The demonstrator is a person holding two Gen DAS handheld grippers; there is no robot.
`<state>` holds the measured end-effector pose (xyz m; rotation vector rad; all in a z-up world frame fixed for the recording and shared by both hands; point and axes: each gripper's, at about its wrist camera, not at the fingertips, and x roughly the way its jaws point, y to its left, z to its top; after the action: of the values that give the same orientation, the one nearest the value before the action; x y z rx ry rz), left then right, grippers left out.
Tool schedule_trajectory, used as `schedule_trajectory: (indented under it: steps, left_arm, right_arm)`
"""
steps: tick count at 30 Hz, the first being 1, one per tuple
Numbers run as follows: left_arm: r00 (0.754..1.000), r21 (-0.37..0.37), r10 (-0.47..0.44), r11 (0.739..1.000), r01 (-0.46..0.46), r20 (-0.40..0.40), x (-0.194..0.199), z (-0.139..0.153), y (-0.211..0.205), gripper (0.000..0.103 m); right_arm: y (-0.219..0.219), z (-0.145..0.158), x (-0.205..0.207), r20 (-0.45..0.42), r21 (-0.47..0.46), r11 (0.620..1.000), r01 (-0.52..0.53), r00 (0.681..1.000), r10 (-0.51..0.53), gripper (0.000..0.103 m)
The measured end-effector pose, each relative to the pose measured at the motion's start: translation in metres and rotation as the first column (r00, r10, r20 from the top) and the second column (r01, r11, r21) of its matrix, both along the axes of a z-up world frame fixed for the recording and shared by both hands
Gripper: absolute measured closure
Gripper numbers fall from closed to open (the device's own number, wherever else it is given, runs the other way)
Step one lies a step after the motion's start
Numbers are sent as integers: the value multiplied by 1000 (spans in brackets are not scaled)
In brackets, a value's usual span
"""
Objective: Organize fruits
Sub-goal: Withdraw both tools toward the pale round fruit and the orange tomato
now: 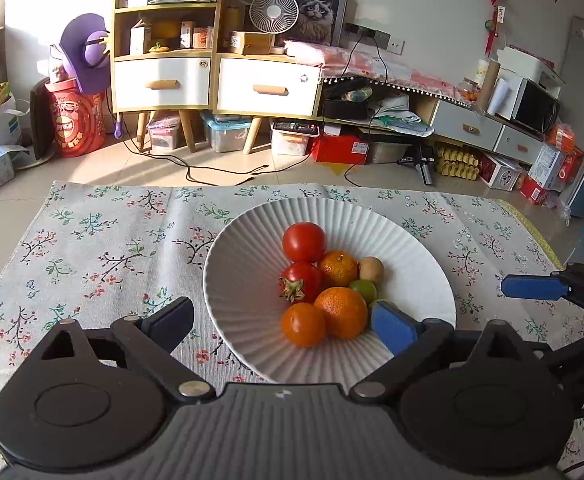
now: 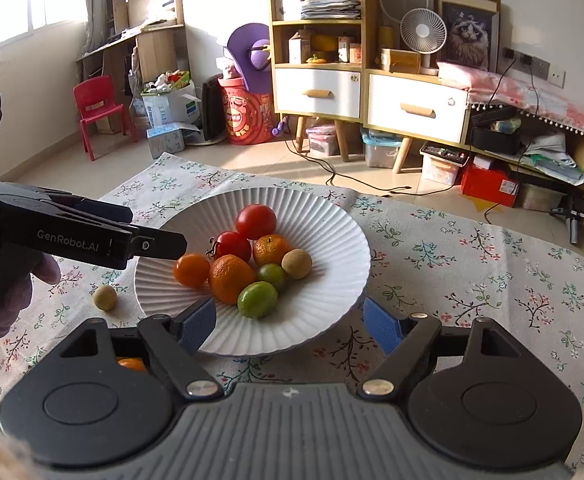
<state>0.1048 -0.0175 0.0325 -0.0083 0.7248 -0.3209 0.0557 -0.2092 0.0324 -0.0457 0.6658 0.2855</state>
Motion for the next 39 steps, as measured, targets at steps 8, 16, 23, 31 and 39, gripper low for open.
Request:
schedule_trajectory:
  steps: [8,16,23,31,39]
  left_arm:
    - [999,56,32,998,-30,-20,-20,-7,17,5]
    - [999,72,22,997,-19,-41,-36,-25,34,5]
    - [997,81,30,996,-24,-75,-39,-42,52,5]
    - [997,111,44,993,-38,-60,-35,-65,59,5]
    - [999,112,31,993,-32,13,-36,-70,58,7]
  right_arm:
    - [7,-10,-20,-11,16,1000,16,1000,-16,8]
    - [21,-25,-36,-5,28,999,22,1000,-22,5]
    - [38,-34,-42,-7,8,1000,-18,1000,18,4]
    - [52,-52,-49,-60,4,998,-70,996,70,11]
    - [60,-56,-52,-68,17,994,-108,992,108,36]
